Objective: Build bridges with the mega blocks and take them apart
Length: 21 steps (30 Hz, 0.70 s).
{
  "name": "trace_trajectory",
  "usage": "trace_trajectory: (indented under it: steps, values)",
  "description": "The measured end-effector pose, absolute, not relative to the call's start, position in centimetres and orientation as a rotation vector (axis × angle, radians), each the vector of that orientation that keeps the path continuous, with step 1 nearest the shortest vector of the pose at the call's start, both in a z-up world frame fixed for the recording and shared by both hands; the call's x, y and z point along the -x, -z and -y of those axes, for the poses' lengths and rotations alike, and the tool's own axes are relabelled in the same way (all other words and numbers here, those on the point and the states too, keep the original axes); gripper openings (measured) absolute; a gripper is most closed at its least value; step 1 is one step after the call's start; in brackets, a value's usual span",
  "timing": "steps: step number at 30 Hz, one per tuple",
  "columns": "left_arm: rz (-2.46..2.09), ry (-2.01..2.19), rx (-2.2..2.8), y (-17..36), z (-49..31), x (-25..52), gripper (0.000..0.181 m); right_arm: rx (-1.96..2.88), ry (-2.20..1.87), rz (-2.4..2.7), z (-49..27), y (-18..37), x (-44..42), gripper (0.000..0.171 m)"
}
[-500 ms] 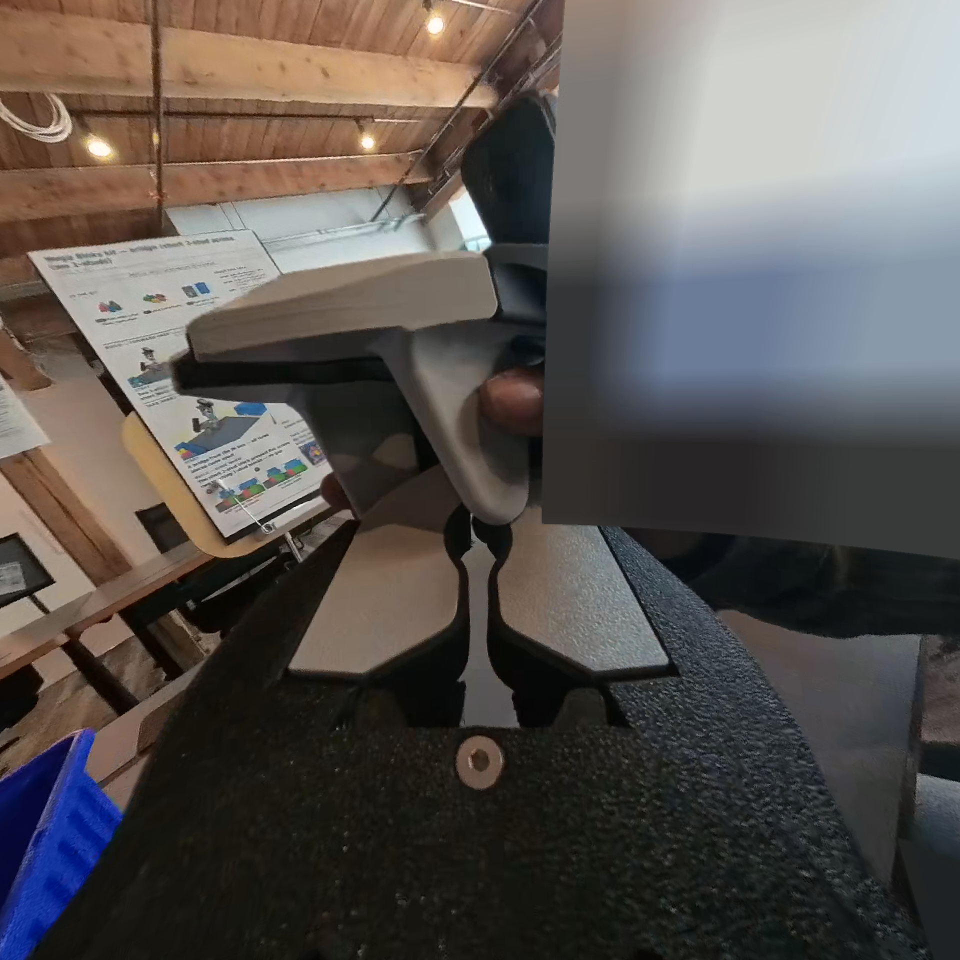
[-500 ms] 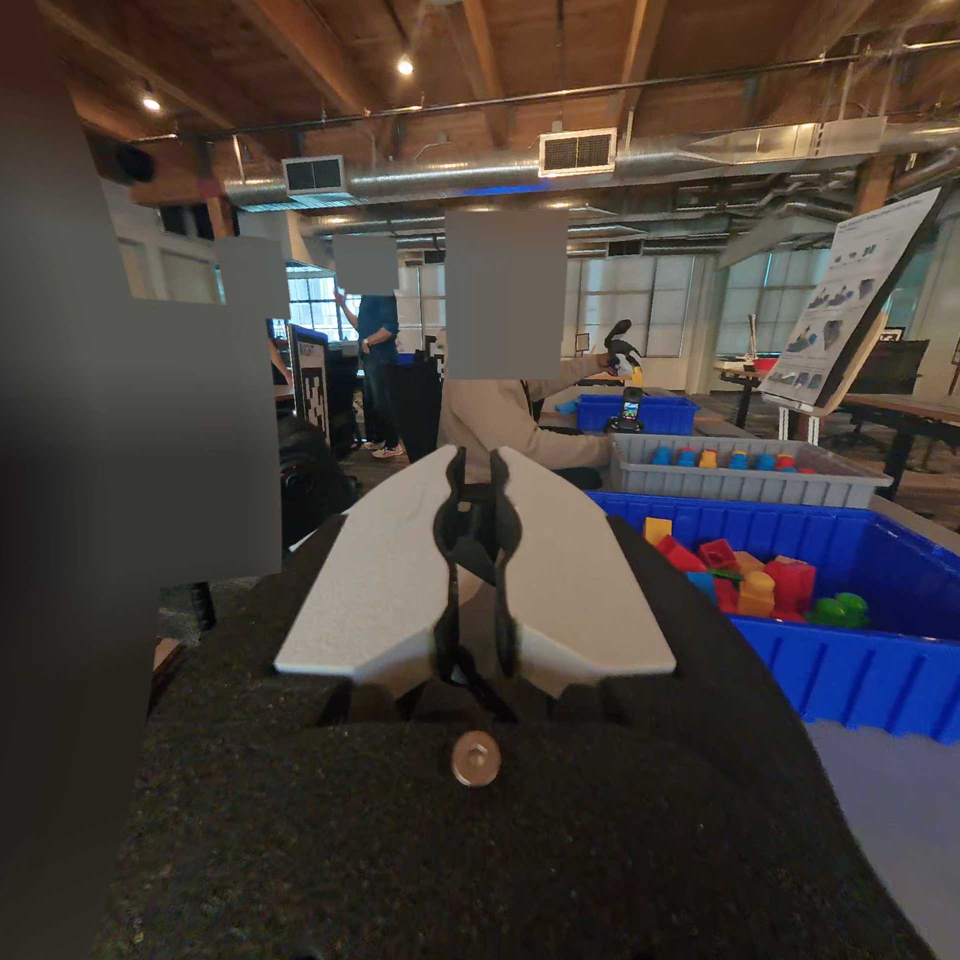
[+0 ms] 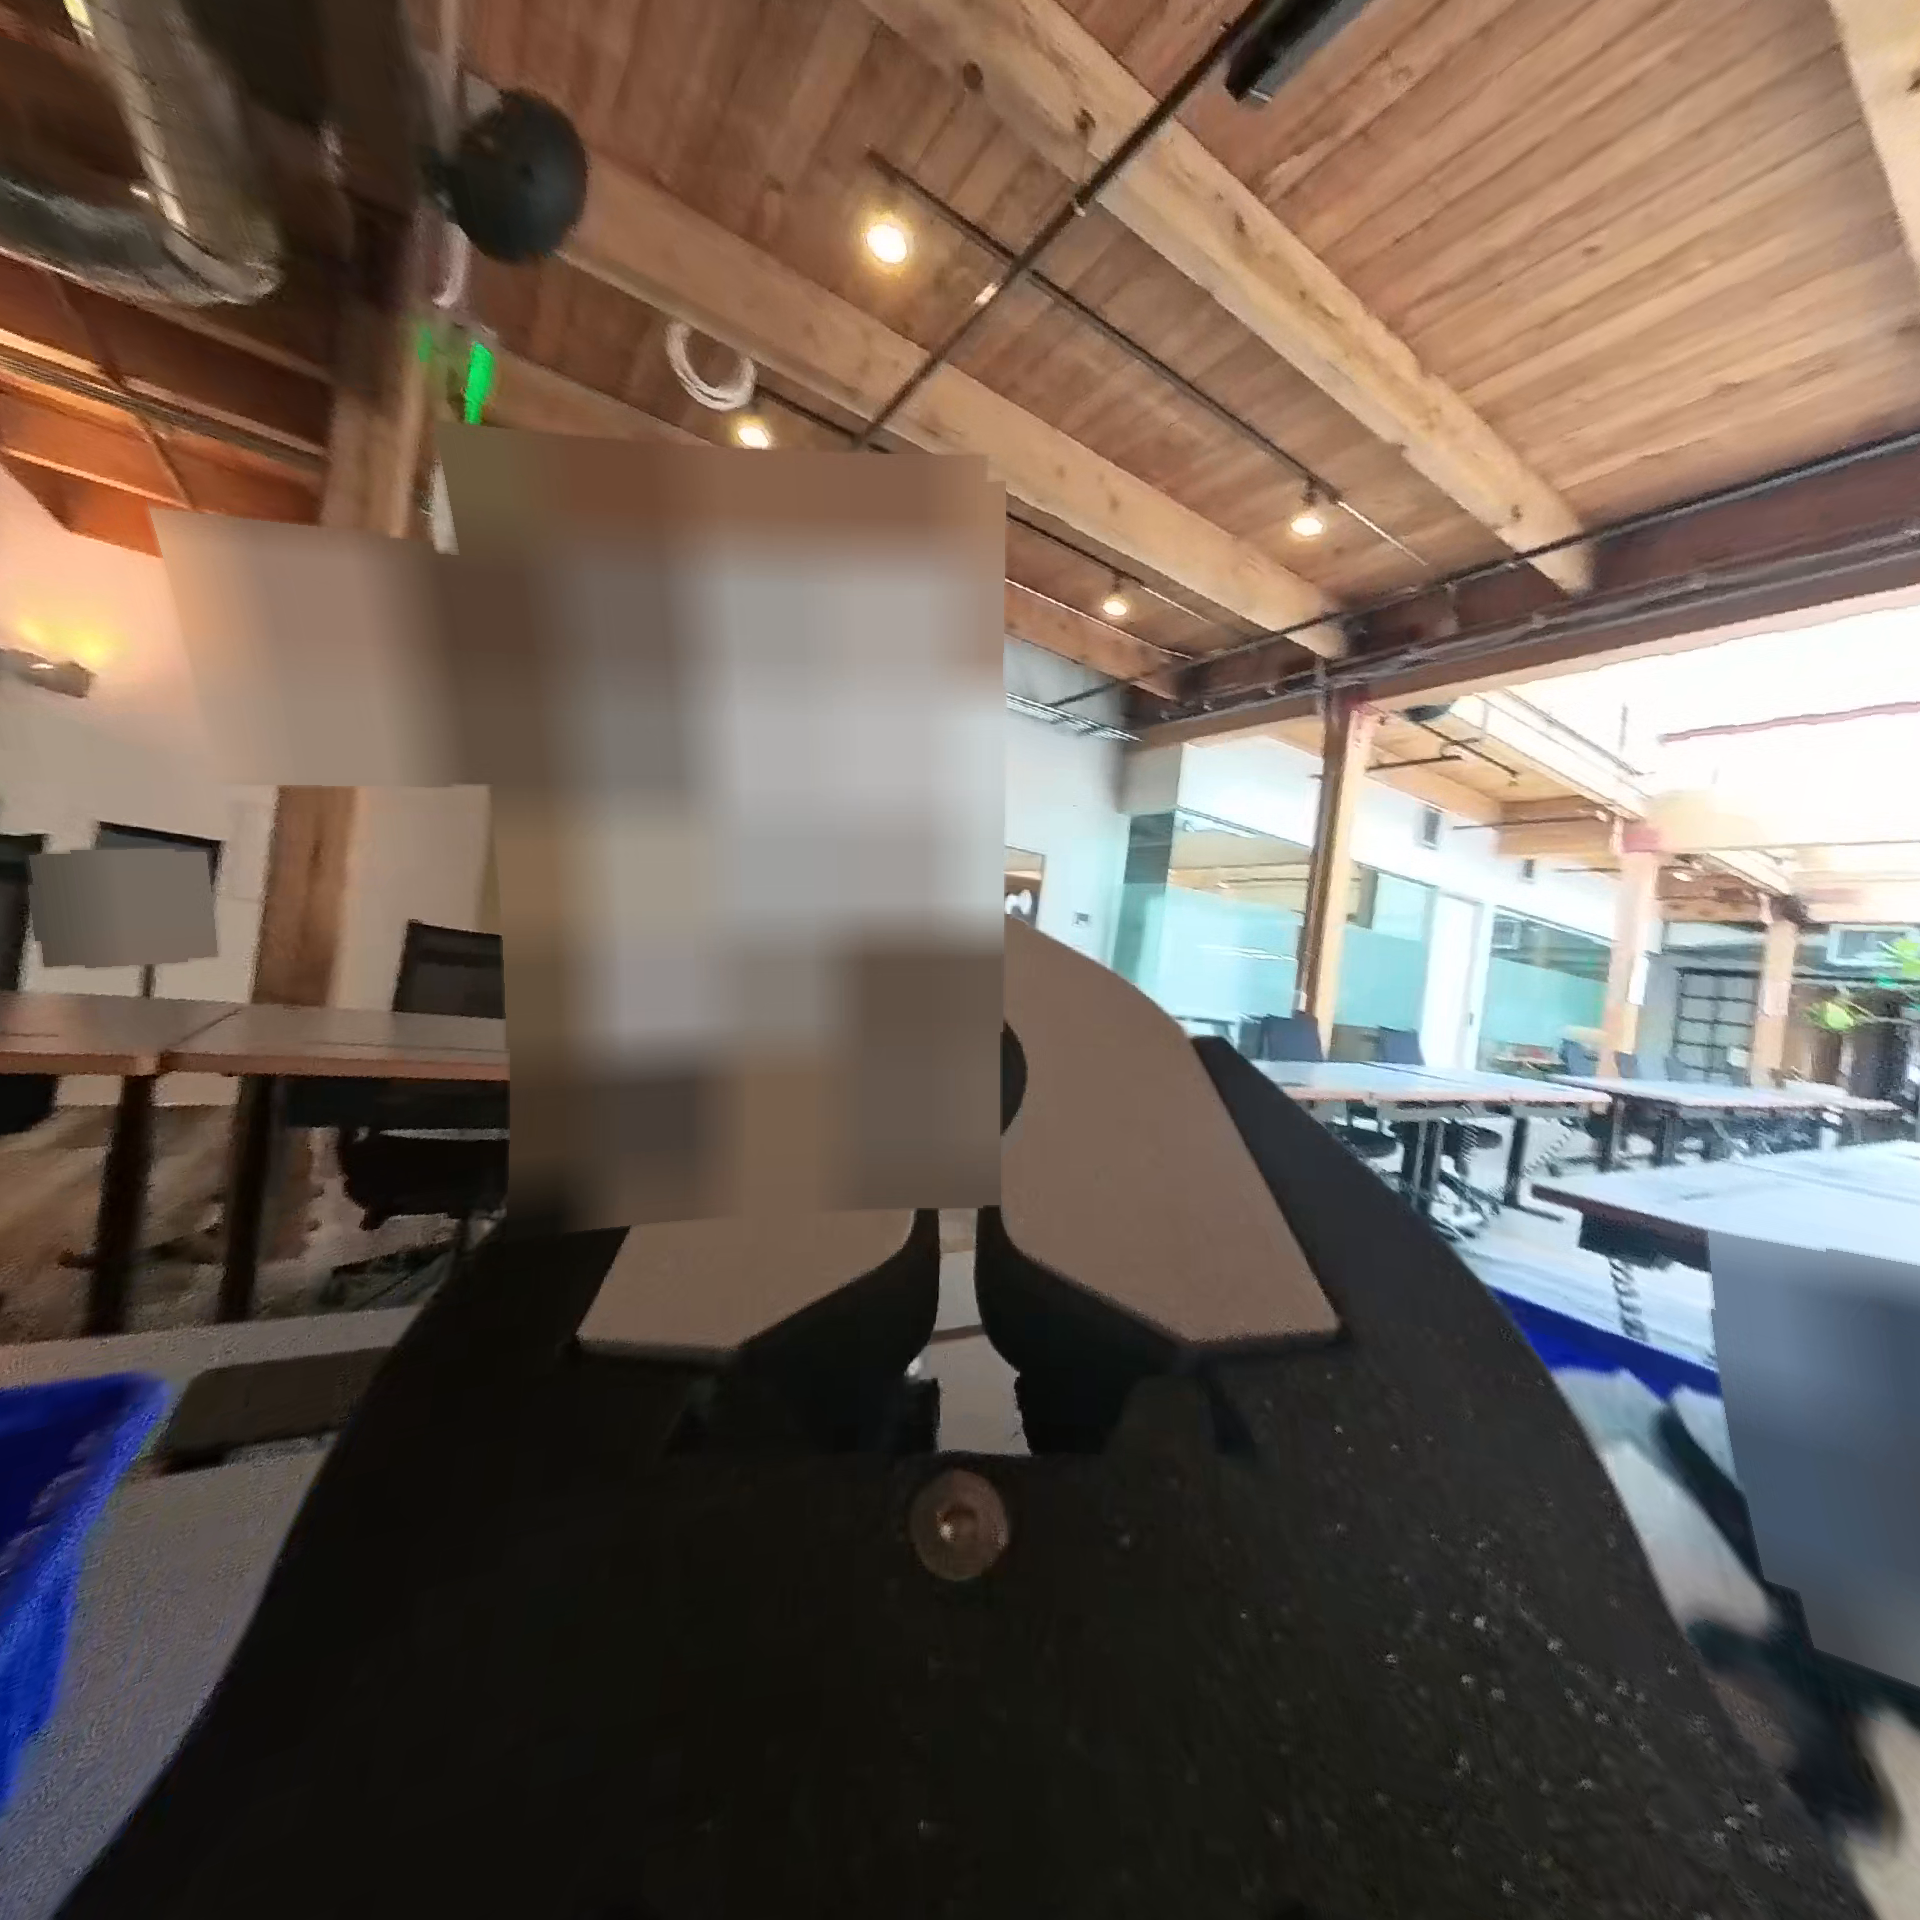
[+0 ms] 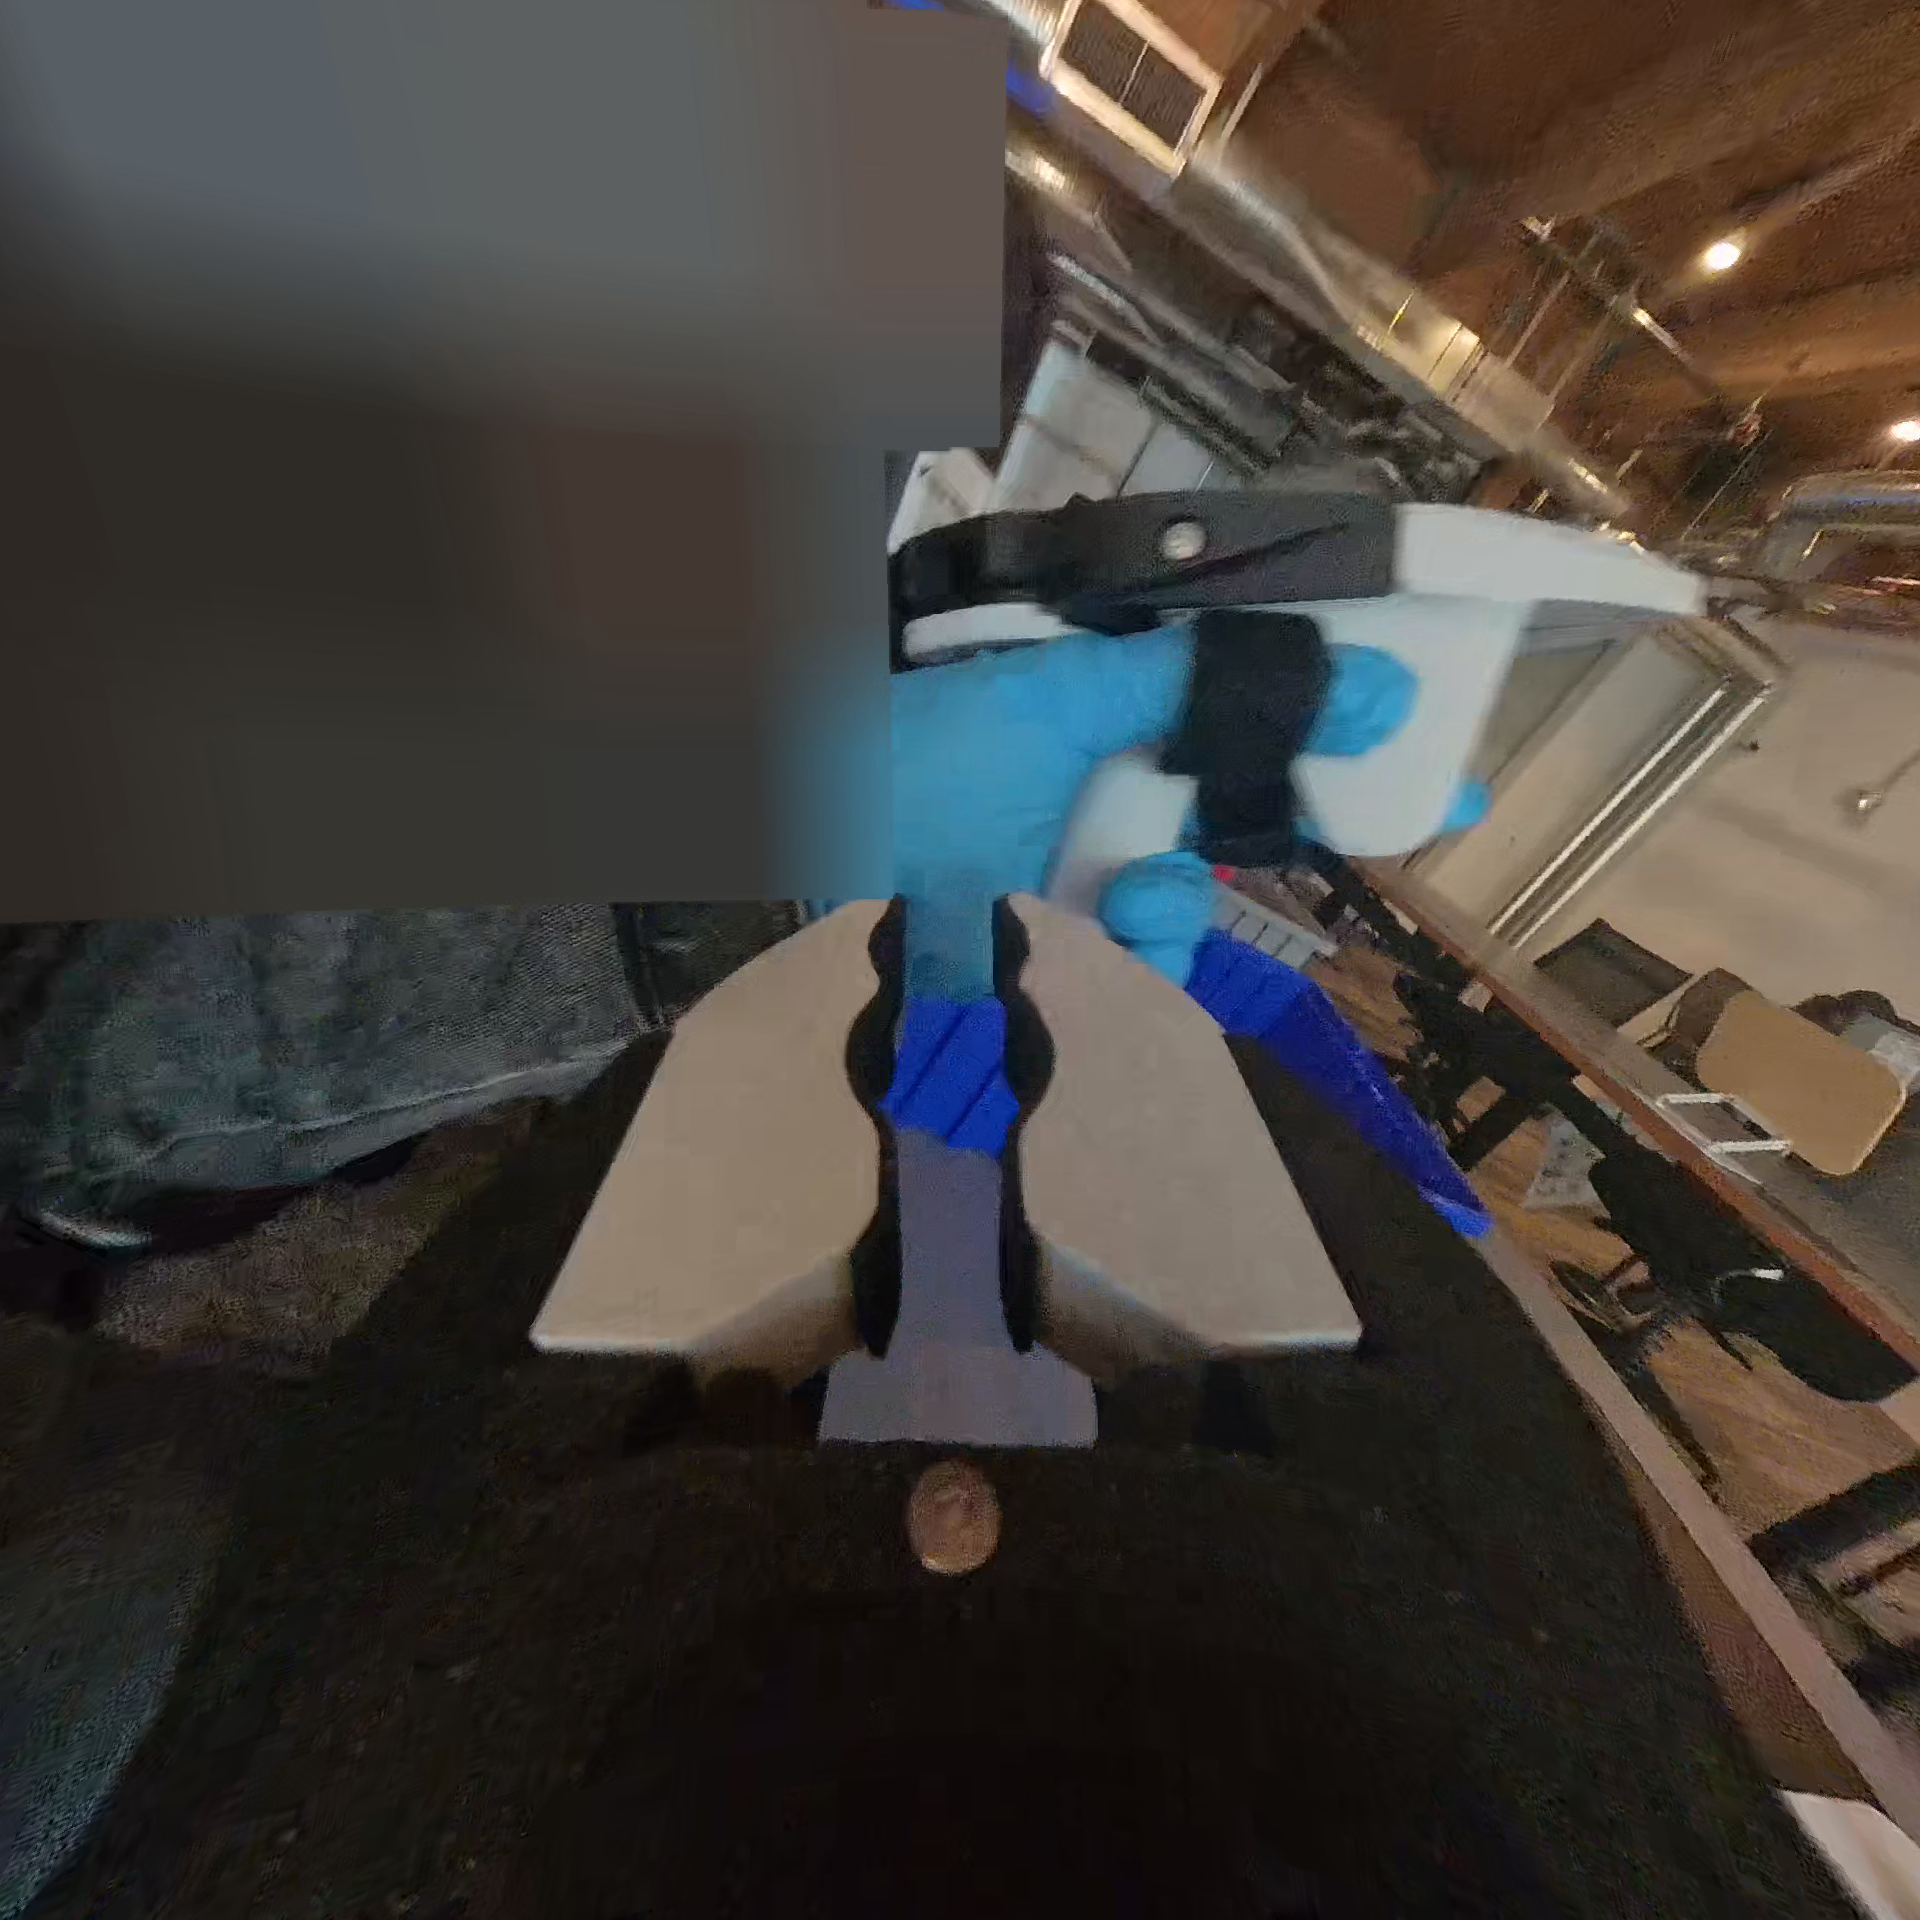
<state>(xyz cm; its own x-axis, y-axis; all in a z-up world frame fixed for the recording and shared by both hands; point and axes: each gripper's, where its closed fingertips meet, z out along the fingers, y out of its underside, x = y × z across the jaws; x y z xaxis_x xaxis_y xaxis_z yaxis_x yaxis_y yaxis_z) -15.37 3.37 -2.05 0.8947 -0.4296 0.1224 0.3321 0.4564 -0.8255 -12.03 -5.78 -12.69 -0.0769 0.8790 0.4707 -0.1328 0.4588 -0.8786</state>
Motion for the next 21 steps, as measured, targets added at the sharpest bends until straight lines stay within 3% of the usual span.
trace_trajectory:
  steps: [3,6,10,21]
  values:
    - [-0.221,0.515,0.97,1.8,-4.1,11.4,0.0,0.726,-0.898,1.42,6.0,13.5,12.5,0.01]
    - [-0.277,0.559,0.979,1.8,-3.9,9.6,0.0,0.806,-1.078,1.42,6.5,13.6,11.8,0.009]
    - [-0.458,0.516,1.118,5.0,-5.1,5.6,0.0,0.851,-1.009,1.54,6.3,15.2,10.6,0.01]
    - [-0.585,0.504,1.046,6.5,-3.9,3.7,0.0,0.868,-0.882,1.538,6.4,17.0,9.9,0.005]
